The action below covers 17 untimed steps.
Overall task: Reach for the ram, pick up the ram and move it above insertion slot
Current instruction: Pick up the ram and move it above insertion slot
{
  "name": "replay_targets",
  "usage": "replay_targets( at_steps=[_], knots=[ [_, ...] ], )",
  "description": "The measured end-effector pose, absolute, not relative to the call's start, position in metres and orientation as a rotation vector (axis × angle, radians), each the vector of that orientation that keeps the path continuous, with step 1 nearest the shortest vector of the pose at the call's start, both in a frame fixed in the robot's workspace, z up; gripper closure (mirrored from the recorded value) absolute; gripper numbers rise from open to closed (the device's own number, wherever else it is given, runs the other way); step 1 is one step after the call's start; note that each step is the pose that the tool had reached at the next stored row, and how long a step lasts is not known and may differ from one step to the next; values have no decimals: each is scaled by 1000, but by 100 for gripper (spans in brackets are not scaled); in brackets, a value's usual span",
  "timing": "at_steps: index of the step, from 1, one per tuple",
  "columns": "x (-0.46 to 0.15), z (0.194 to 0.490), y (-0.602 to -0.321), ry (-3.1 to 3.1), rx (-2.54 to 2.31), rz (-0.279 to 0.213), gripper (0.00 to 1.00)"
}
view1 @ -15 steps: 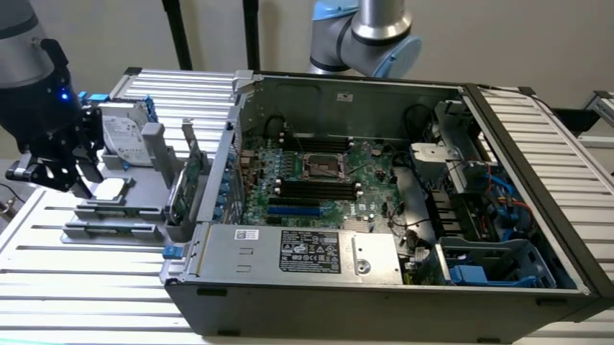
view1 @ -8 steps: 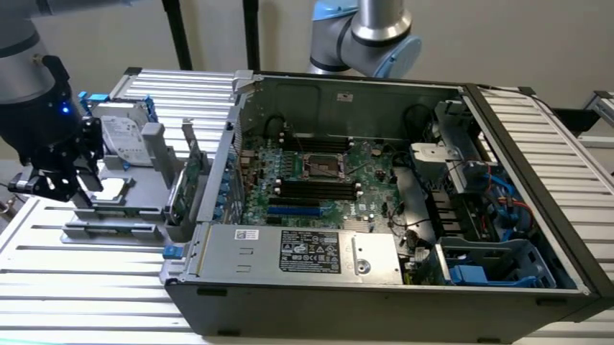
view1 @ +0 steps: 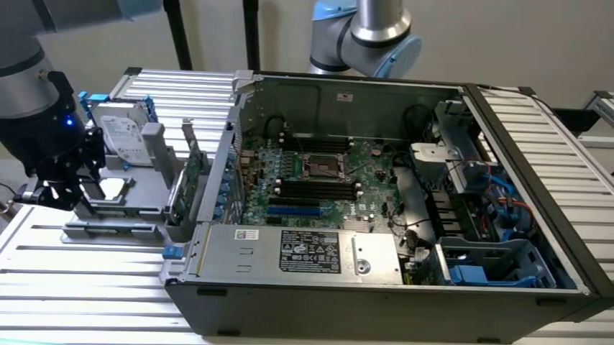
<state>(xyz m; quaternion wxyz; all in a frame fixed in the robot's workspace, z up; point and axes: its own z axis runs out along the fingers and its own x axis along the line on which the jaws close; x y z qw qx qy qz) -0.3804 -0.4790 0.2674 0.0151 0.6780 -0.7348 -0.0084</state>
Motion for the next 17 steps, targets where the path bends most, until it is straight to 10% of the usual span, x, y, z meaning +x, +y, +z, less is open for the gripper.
replay_targets(
  at_steps=[17],
  knots=[
    [-383, 236, -479, -2247, 2165, -34, 64]
  ],
)
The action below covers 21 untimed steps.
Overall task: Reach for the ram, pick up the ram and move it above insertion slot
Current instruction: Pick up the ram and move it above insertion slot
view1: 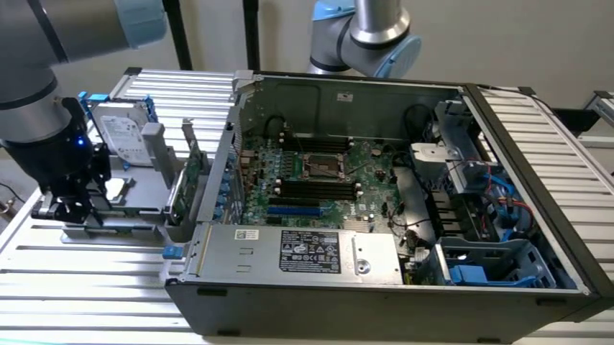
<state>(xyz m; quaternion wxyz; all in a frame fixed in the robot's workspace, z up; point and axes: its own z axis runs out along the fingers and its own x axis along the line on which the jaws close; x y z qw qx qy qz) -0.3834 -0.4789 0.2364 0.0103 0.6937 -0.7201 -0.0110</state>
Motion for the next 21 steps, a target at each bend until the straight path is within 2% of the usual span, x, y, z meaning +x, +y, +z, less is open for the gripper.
replay_targets(
  at_steps=[21],
  knots=[
    [-383, 210, -479, -2223, 2212, -60, 64]
  ],
)
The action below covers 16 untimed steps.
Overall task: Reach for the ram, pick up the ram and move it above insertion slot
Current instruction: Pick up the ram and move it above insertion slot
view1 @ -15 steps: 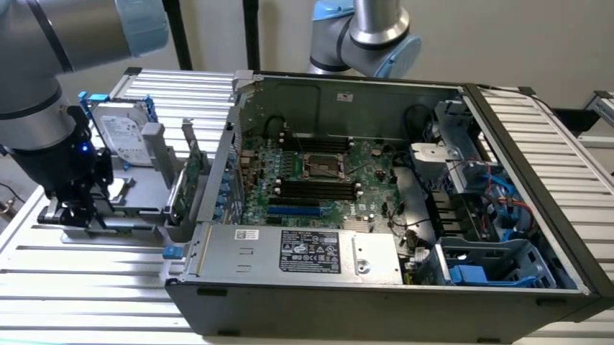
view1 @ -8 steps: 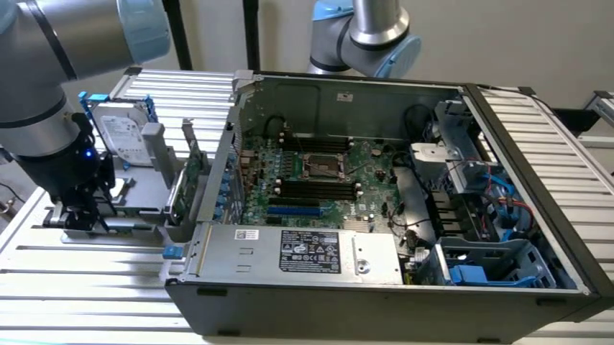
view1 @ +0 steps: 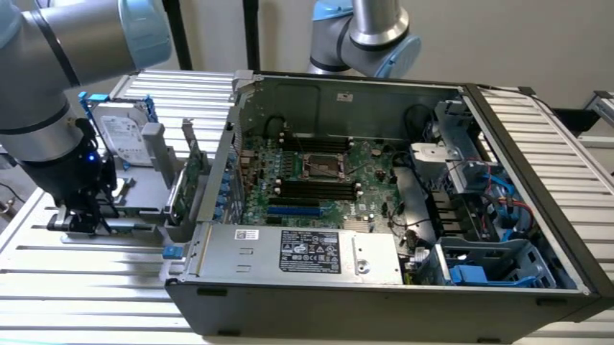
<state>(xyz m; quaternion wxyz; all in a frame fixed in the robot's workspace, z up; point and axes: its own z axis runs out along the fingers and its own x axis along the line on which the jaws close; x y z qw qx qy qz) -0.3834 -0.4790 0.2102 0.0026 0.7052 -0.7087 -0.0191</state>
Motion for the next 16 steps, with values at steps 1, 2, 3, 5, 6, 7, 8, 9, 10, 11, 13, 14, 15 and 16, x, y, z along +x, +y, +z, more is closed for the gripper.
replay_targets(
  at_steps=[1, 2, 3, 5, 6, 7, 8, 9, 10, 11, 13, 14, 15, 16],
  knots=[
    [-383, 209, -479, -2223, 2213, -61, 64],
    [-383, 209, -479, -2222, 2214, -61, 64],
    [-383, 208, -479, -2222, 2215, -62, 64],
    [-383, 207, -479, -2221, 2216, -64, 64],
    [-383, 207, -479, -2221, 2217, -64, 64],
    [-383, 206, -479, -2221, 2218, -64, 64],
    [-382, 206, -479, -2221, 2218, -65, 64],
    [-382, 206, -479, -2220, 2218, -65, 64],
    [-382, 205, -479, -2220, 2218, -65, 64],
    [-381, 205, -479, -2220, 2218, -66, 64],
    [-381, 204, -479, -2220, 2219, -66, 64],
    [-380, 204, -479, -2220, 2219, -67, 64],
    [-380, 203, -479, -2220, 2219, -67, 64],
    [-380, 203, -479, -2220, 2219, -68, 64]
  ],
)
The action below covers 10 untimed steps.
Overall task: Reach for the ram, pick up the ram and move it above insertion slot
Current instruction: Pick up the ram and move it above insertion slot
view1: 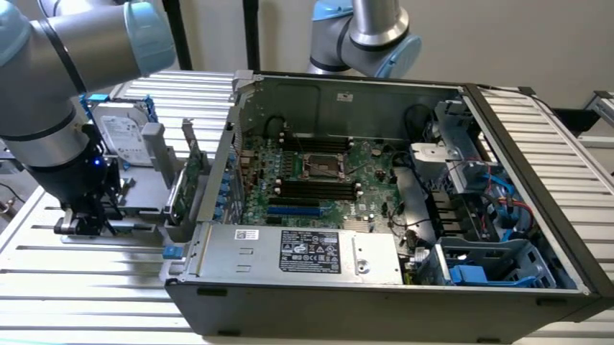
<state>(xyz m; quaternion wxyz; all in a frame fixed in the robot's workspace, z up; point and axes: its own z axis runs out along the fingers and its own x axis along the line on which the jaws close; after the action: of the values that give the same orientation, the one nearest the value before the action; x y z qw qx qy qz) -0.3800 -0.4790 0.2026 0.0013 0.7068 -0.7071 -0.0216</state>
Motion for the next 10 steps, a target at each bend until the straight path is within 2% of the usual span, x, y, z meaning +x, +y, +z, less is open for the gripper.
replay_targets(
  at_steps=[10],
  knots=[
    [-378, 198, -479, -2217, 2216, -74, 64]
  ],
)
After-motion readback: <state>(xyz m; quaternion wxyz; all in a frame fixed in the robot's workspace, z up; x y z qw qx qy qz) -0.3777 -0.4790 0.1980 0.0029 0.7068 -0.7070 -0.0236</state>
